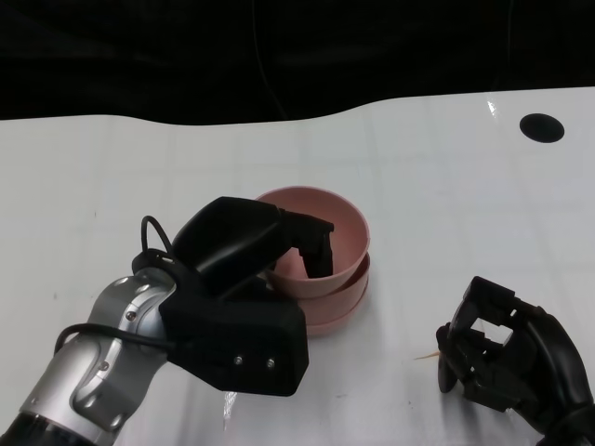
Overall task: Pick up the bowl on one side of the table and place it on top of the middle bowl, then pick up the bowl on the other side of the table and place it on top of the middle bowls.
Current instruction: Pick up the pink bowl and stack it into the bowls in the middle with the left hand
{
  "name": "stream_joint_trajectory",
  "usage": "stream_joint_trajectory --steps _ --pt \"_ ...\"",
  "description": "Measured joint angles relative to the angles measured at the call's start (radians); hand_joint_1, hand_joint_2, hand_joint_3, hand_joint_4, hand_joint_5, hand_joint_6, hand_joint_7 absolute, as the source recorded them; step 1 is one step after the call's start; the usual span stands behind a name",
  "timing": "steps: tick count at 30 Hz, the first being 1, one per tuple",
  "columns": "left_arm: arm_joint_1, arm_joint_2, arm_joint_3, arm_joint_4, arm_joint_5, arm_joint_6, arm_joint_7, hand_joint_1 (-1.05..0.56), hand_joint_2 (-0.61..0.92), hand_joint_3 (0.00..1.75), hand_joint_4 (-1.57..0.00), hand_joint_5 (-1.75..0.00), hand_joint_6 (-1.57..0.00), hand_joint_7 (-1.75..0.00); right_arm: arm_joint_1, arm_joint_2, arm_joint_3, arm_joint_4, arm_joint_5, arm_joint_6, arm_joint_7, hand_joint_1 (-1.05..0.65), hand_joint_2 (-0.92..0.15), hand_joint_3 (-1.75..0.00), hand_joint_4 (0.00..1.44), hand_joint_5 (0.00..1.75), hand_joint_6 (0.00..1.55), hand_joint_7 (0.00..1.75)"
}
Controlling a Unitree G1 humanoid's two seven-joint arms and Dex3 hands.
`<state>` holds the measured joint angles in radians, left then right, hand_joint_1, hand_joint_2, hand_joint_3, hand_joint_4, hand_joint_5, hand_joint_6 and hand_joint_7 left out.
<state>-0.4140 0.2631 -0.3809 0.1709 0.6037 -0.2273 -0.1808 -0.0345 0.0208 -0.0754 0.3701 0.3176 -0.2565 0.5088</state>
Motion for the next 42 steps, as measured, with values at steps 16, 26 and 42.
stream_joint_trajectory --steps 16,26,42 --pt "0.0 0.006 -0.02 0.026 0.007 -0.003 -0.007 -0.57 0.92 0.17 -0.88 -0.23 -0.98 -0.04 0.0 0.001 -0.001 0.0 0.005 0.0 0.004 -0.16 -0.61 -0.96 0.88 1.75 0.76 1.54" --pt "-0.006 0.027 -0.032 0.026 0.013 0.01 -0.063 -0.89 0.92 0.35 -0.55 0.0 -0.67 0.0 0.0 0.001 -0.001 0.0 -0.001 -0.005 0.0 -0.16 -0.62 -0.96 0.87 1.73 0.78 1.51" --pt "-0.011 0.04 -0.034 0.076 0.013 -0.031 -0.062 -0.9 0.92 0.39 -0.57 -0.02 -0.66 -0.01 0.0 0.001 0.0 -0.003 -0.002 -0.004 -0.006 -0.17 -0.64 -0.92 0.87 1.75 0.75 1.55"
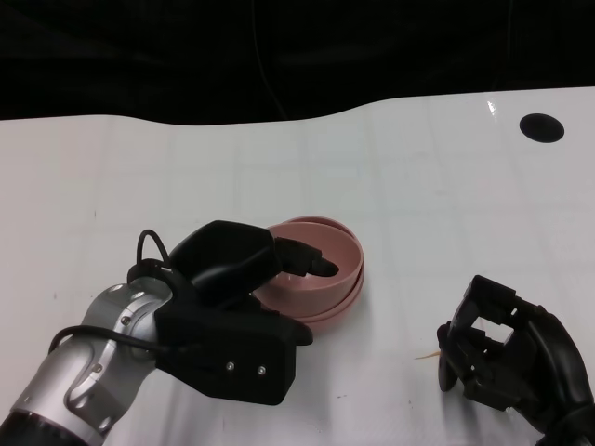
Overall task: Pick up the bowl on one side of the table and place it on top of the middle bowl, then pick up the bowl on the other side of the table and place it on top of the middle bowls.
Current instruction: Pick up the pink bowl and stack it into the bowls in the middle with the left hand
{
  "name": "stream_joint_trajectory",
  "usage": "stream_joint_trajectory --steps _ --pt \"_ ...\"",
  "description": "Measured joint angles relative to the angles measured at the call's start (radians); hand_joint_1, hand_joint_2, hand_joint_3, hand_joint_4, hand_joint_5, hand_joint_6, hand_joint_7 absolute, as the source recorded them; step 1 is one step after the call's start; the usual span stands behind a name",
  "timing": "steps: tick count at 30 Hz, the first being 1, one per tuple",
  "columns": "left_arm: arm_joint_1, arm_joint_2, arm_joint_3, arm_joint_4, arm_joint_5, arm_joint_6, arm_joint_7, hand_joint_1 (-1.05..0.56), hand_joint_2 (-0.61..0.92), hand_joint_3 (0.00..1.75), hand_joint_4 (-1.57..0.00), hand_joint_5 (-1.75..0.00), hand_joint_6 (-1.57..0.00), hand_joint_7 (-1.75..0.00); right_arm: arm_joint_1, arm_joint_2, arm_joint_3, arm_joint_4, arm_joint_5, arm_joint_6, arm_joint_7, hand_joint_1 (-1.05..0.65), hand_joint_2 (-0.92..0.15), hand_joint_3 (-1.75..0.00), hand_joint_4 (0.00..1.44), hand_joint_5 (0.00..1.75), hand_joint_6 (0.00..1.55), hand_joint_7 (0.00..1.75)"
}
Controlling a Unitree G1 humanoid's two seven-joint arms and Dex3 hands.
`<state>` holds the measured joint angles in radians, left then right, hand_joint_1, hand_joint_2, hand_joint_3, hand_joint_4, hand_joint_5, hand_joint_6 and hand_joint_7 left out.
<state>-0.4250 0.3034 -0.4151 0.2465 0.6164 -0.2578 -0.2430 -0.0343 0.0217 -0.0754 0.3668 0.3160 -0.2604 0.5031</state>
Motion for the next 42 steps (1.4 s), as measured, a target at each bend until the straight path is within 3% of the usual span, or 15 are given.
stream_joint_trajectory --steps 3,9,16,32,42 --pt "0.0 0.0 0.0 0.006 0.0 -0.004 0.0 -0.88 0.92 0.38 -0.56 -0.01 -0.66 -0.01 0.0 0.0 0.0 0.0 0.0 0.0 0.0 -0.17 -0.64 -0.92 0.87 1.75 0.75 1.55" --pt "0.0 -0.004 -0.004 0.053 0.004 -0.03 0.029 -0.86 0.92 0.35 -0.35 0.0 -0.56 0.0 0.0 0.0 -0.001 0.0 0.0 0.0 -0.001 -0.15 -0.65 -0.91 0.88 1.75 0.77 1.53" --pt "0.0 -0.012 -0.022 0.073 0.018 -0.038 0.07 -0.88 0.92 0.37 -0.23 0.0 -0.5 0.0 0.0 0.0 -0.001 0.0 0.0 0.0 -0.001 -0.15 -0.66 -0.91 0.87 1.75 0.78 1.52" --pt "-0.001 -0.015 -0.021 0.087 0.018 -0.076 0.13 -0.89 0.92 0.38 -0.28 -0.02 -0.51 -0.01 -0.002 -0.001 -0.002 0.009 0.0 -0.006 0.0 -0.16 -0.64 -0.92 0.87 1.73 0.77 1.51" --pt "0.006 -0.008 0.015 -0.016 -0.002 -0.07 0.128 -0.87 0.92 0.35 -0.35 -0.04 -0.54 -0.01 -0.006 -0.004 -0.012 0.025 0.001 -0.011 0.019 -0.16 -0.64 -0.91 0.87 1.75 0.76 1.53"
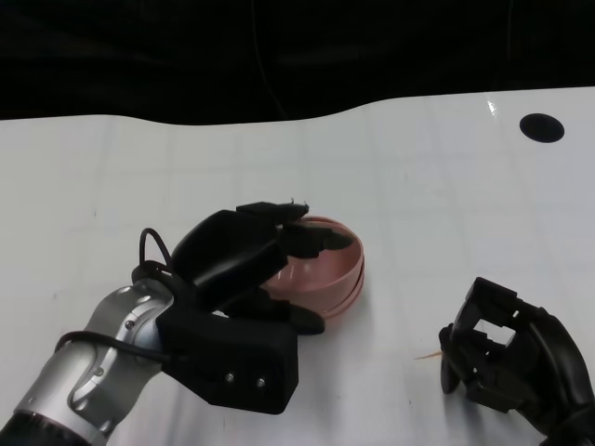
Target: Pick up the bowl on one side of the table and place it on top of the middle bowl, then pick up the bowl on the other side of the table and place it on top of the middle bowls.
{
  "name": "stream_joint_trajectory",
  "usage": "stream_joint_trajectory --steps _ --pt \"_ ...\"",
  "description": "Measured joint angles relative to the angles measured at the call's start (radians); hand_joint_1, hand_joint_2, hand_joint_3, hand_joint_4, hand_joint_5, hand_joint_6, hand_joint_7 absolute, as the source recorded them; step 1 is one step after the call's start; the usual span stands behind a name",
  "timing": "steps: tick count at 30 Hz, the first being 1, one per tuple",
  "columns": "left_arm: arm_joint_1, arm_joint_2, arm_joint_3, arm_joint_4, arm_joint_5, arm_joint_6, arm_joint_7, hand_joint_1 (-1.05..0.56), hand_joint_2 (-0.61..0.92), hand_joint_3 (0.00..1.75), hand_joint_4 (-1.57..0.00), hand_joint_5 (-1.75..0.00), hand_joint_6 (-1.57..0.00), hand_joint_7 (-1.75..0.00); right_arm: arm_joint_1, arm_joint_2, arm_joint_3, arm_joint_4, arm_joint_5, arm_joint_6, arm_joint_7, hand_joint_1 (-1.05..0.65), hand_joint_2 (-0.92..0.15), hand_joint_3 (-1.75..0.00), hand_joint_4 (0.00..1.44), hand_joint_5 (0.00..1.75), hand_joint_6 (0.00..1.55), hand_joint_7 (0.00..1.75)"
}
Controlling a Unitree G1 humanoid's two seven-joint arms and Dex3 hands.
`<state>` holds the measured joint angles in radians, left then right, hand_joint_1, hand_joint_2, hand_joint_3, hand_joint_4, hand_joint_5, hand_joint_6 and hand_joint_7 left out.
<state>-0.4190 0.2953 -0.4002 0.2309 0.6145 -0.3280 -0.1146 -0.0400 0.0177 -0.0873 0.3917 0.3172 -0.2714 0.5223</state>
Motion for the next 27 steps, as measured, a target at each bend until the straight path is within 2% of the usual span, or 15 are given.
stream_joint_trajectory --steps 5,12,16,23,27 --pt "0.047 0.025 0.049 -0.042 -0.049 -0.035 0.002 -0.84 0.92 0.33 -0.43 -0.07 -0.58 -0.03 -0.004 0.0 -0.011 0.011 0.001 -0.002 0.002 -0.16 -0.64 -0.9 0.87 1.75 0.76 1.53" --pt "0.189 0.034 0.151 -0.067 -0.181 -0.126 0.023 -0.79 0.92 0.3 -0.52 -0.08 -0.65 -0.04 -0.012 0.001 -0.016 0.017 -0.001 -0.003 0.011 -0.16 -0.64 -0.9 0.88 1.75 0.76 1.54" --pt "0.307 0.041 0.23 -0.112 -0.355 -0.178 0.0 -0.73 0.92 0.29 -0.57 -0.09 -0.69 -0.04 -0.014 0.0 -0.019 0.017 -0.002 -0.004 0.011 -0.16 -0.64 -0.91 0.88 1.75 0.76 1.54" --pt "0.453 0.048 0.357 -0.088 -0.775 -0.234 -0.194 -0.65 0.92 0.26 -0.74 -0.17 -0.82 -0.09 -0.024 -0.003 -0.024 0.031 0.0 -0.005 0.018 -0.16 -0.64 -0.9 0.88 1.75 0.76 1.53" --pt "0.519 0.025 0.44 -0.065 -1.035 -0.137 -0.337 -0.51 0.92 0.18 -0.85 -0.23 -0.86 -0.08 -0.027 -0.009 -0.026 0.035 0.0 -0.004 0.019 -0.16 -0.64 -0.9 0.88 1.75 0.76 1.53"
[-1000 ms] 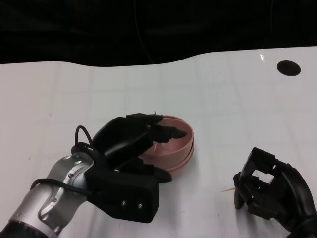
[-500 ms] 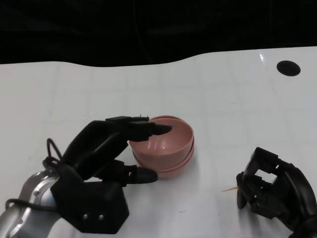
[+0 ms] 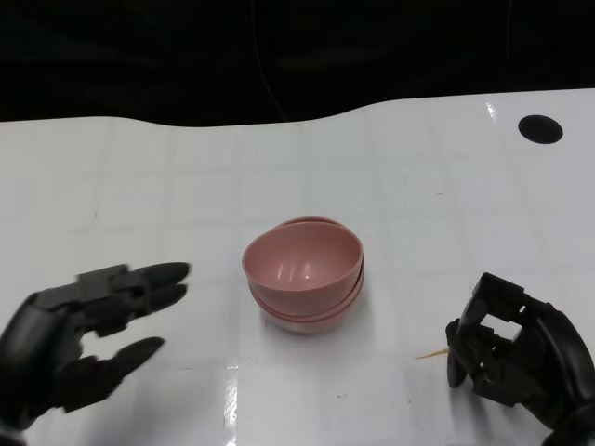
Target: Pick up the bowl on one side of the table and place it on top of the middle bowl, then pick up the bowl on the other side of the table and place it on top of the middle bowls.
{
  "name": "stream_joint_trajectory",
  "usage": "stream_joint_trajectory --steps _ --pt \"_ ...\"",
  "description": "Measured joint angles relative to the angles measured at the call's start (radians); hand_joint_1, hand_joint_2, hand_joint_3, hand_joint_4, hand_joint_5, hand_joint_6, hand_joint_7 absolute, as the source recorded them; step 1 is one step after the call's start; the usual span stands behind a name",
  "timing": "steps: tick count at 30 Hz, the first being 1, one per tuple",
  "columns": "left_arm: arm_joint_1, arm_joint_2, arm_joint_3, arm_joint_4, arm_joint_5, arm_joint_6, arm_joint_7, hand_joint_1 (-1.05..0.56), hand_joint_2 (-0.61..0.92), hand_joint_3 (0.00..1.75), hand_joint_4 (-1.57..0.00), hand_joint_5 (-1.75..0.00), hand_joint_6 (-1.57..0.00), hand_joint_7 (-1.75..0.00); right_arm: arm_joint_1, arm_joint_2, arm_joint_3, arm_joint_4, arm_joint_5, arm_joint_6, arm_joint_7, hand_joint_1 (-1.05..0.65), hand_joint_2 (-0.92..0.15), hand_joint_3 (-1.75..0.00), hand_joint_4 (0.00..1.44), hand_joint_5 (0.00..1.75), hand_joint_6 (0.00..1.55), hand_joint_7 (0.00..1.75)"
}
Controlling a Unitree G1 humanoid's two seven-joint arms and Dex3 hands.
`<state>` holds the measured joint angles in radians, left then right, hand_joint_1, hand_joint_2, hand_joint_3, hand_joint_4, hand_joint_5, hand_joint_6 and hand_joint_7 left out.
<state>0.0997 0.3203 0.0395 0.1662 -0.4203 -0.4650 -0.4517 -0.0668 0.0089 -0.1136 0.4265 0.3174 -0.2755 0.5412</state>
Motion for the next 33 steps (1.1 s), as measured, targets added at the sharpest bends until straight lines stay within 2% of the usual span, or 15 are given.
stream_joint_trajectory --steps 2,4,7,9,12,13,14,15,17,20,23,27,33 --pt "0.019 -0.015 0.033 0.009 -0.115 0.08 -0.074 -0.4 0.92 0.16 -0.9 -0.3 -0.9 -0.09 -0.002 -0.003 0.0 0.001 0.0 0.003 0.0 -0.16 -0.63 -0.9 0.88 1.75 0.77 1.52" --pt "0.027 -0.032 0.067 0.024 -0.201 0.161 -0.144 -0.34 0.92 0.18 -0.81 -0.57 -0.94 -0.08 -0.006 -0.008 -0.002 0.012 0.002 0.004 0.006 -0.16 -0.63 -0.9 0.88 1.75 0.77 1.52" --pt "0.028 -0.046 0.102 0.038 -0.265 0.255 -0.21 -0.23 0.92 0.23 -0.75 -0.87 -1.01 -0.09 -0.007 -0.009 -0.003 0.021 0.004 0.004 0.016 -0.16 -0.63 -0.9 0.89 1.75 0.78 1.51" --pt "0.03 -0.055 0.12 0.052 -0.286 0.305 -0.233 -0.16 0.91 0.31 -0.75 -1.04 -1.06 -0.1 -0.007 -0.011 -0.003 0.022 0.004 0.004 0.017 -0.16 -0.63 -0.9 0.88 1.75 0.78 1.51" --pt "0.032 -0.078 0.141 0.072 -0.289 0.35 -0.254 -0.15 0.77 0.55 -0.73 -1.25 -1.1 -0.18 -0.007 -0.013 -0.005 0.022 0.004 0.003 0.018 -0.16 -0.63 -0.91 0.88 1.75 0.78 1.51" --pt "0.032 -0.085 0.147 0.079 -0.289 0.362 -0.255 -0.15 0.7 0.67 -0.73 -1.33 -1.11 -0.27 -0.007 -0.013 -0.005 0.022 0.004 0.003 0.018 -0.16 -0.63 -0.91 0.88 1.75 0.78 1.51" --pt "0.031 -0.09 0.15 0.087 -0.287 0.373 -0.255 -0.14 0.59 0.89 -0.72 -1.45 -1.0 -0.62 -0.007 -0.013 -0.005 0.022 0.004 0.003 0.018 -0.16 -0.63 -0.91 0.88 1.75 0.78 1.51" --pt "0.029 -0.094 0.153 0.095 -0.283 0.382 -0.255 -0.12 0.55 1.0 -0.71 -1.5 -0.91 -0.85 -0.007 -0.013 -0.005 0.022 0.004 0.003 0.018 -0.17 -0.63 -0.91 0.88 1.75 0.78 1.51" --pt "0.026 -0.101 0.157 0.098 -0.269 0.394 -0.254 -0.06 0.52 1.17 -0.74 -1.58 -0.83 -1.18 -0.007 -0.013 -0.006 0.022 0.004 0.003 0.018 -0.16 -0.63 -0.9 0.88 1.75 0.77 1.51" --pt "0.018 -0.121 0.157 0.098 -0.239 0.398 -0.25 0.0 0.62 1.14 -0.78 -1.71 -0.81 -1.42 -0.007 -0.013 -0.006 0.022 0.005 0.003 0.023 -0.16 -0.63 -0.91 0.87 1.75 0.77 1.51" --pt "-0.001 -0.137 0.157 0.103 -0.208 0.403 -0.246 0.01 0.63 1.12 -0.83 -1.74 -0.83 -1.54 -0.007 -0.013 -0.006 0.02 0.005 0.003 0.023 -0.16 -0.63 -0.9 0.87 1.75 0.76 1.52" --pt "-0.015 -0.153 0.155 0.103 -0.178 0.418 -0.232 0.01 0.55 1.28 -0.87 -1.75 -0.8 -1.7 0.001 -0.013 -0.006 0.012 0.004 0.003 0.022 -0.16 -0.63 -0.9 0.88 1.75 0.77 1.52" --pt "-0.015 -0.154 0.157 0.114 -0.162 0.418 -0.254 0.01 0.51 1.37 -0.86 -1.75 -0.75 -1.75 0.036 -0.014 -0.006 -0.013 0.006 0.003 0.027 -0.15 -0.62 -0.92 0.88 1.75 0.77 1.51"
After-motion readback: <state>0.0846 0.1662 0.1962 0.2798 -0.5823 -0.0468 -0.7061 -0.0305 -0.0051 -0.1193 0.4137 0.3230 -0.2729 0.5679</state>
